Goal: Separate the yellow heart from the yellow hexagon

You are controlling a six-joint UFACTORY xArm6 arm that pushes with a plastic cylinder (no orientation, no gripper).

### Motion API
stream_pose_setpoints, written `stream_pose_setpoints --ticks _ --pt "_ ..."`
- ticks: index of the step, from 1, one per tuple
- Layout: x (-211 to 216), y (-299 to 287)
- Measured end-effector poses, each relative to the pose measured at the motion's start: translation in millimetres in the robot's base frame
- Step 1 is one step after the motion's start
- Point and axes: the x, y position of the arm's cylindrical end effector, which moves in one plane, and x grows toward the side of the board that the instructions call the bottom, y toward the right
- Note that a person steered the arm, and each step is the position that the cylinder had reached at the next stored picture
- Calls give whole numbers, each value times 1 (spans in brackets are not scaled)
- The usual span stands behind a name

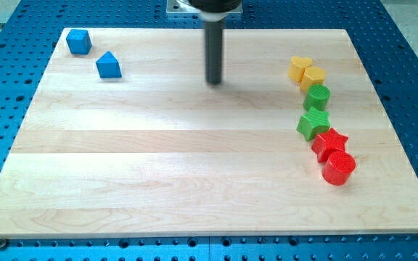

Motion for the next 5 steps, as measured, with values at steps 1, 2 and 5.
stream_pose_setpoints --ticks 1,2,5 --pt "-47 85" --pt "-57 152" --pt "6 51"
